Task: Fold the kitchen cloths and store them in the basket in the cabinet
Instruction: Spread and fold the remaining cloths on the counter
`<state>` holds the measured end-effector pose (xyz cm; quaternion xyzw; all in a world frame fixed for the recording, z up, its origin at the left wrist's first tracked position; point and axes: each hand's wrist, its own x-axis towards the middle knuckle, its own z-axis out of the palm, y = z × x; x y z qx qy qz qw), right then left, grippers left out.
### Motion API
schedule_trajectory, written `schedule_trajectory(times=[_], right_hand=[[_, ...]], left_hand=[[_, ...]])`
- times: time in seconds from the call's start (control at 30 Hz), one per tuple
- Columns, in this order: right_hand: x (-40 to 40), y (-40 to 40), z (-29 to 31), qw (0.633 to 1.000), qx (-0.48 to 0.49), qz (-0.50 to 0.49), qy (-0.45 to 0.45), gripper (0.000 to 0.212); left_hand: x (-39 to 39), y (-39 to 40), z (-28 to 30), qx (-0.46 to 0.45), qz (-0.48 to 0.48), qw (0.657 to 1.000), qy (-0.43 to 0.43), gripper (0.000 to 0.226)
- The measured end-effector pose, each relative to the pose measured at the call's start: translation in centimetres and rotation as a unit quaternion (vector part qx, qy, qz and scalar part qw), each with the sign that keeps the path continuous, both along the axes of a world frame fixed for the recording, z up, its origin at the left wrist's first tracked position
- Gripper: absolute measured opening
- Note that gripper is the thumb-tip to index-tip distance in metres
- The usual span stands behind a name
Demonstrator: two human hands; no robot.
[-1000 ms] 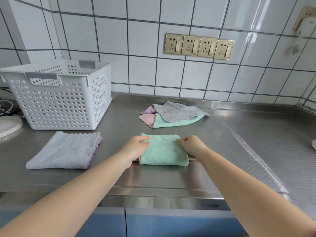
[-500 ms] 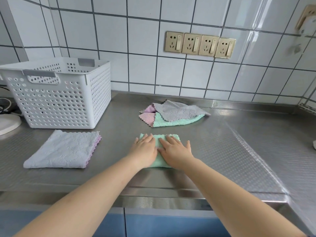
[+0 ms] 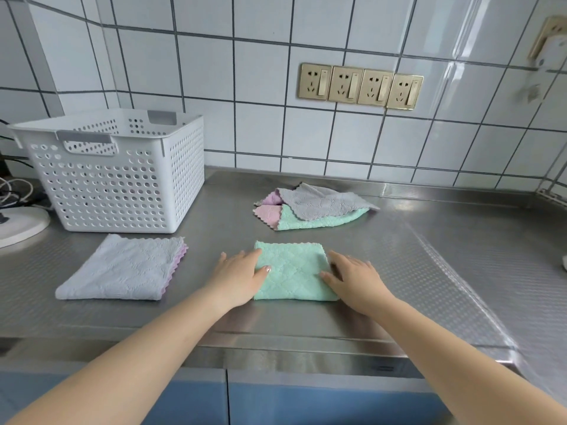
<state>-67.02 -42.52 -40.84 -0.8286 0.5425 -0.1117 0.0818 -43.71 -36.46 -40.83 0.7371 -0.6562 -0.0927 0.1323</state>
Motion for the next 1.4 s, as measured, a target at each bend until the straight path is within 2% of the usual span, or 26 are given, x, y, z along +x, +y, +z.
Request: schedule_trajectory(times=[0.07, 0.13, 0.23, 0.33, 0.43, 0.57, 0.67, 0.77, 0.9, 1.03, 1.27, 1.4], right_hand=[[0.3, 0.5, 0.3, 0.999, 0.027, 0.025, -0.038, 0.059], [0.9, 1.0, 0.6, 0.993, 0.069, 0.019, -0.094, 0.057], [1.6, 1.4, 0.9, 0.98, 0.086, -0.002, -0.177, 0.053], [2.3, 1.6, 1.4, 0.951, 0.106, -0.023, -0.289, 0.051], [3.3, 1.9, 2.0, 0.915, 0.124, -0.041, -0.382, 0.049], [6.3, 2.7, 2.8, 0.856, 0.209, -0.039, -0.472, 0.041], [10.2, 3.5, 3.5, 0.793, 0.305, -0.01, -0.527, 0.03], [14.9, 4.3, 4.3, 0.771, 0.351, 0.042, -0.529, 0.018], [20.9, 4.9, 5.1, 0.774, 0.361, 0.082, -0.514, 0.016], [24.8, 5.2, 5.0, 0.81, 0.349, 0.08, -0.465, 0.028], [26.9, 5.2, 3.7, 0.859, 0.318, 0.073, -0.394, 0.034], [26.9, 5.0, 3.1, 0.871, 0.312, 0.06, -0.374, 0.035]], left_hand=[[-0.3, 0.0, 0.4, -0.026, -0.004, 0.995, 0.096, 0.049], [-0.8, -0.3, 0.8, -0.057, 0.007, 0.973, 0.223, 0.045], [-1.1, -0.9, 1.1, -0.098, 0.025, 0.922, 0.375, 0.044], [-0.9, -0.8, 1.1, -0.107, 0.048, 0.854, 0.507, 0.052], [0.1, -0.4, 1.4, -0.103, 0.077, 0.808, 0.575, 0.054], [3.4, 1.4, 2.5, -0.121, 0.09, 0.795, 0.588, 0.055], [7.4, 3.1, 3.8, -0.144, 0.11, 0.797, 0.576, 0.053], [11.9, 4.7, 5.0, -0.15, 0.138, 0.792, 0.575, 0.049], [17.7, 6.3, 5.7, -0.17, 0.169, 0.811, 0.534, 0.049], [21.6, 7.1, 5.2, -0.162, 0.203, 0.819, 0.513, 0.048], [23.7, 7.4, 3.5, -0.135, 0.21, 0.823, 0.511, 0.048], [23.8, 7.0, 2.4, -0.127, 0.2, 0.83, 0.504, 0.049]])
